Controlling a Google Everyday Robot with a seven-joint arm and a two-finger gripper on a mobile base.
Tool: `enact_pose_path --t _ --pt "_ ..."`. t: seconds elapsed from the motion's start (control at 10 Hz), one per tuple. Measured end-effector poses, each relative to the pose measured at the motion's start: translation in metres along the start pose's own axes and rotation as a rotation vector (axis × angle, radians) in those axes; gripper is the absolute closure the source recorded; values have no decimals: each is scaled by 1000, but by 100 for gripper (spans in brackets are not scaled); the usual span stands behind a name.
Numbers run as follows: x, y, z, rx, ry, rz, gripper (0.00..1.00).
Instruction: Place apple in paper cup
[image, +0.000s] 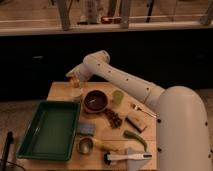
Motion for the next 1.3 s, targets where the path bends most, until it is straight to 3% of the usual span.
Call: enact_pose_path --t 1.3 --pt "7 0 -4 -18 -20 -6 20"
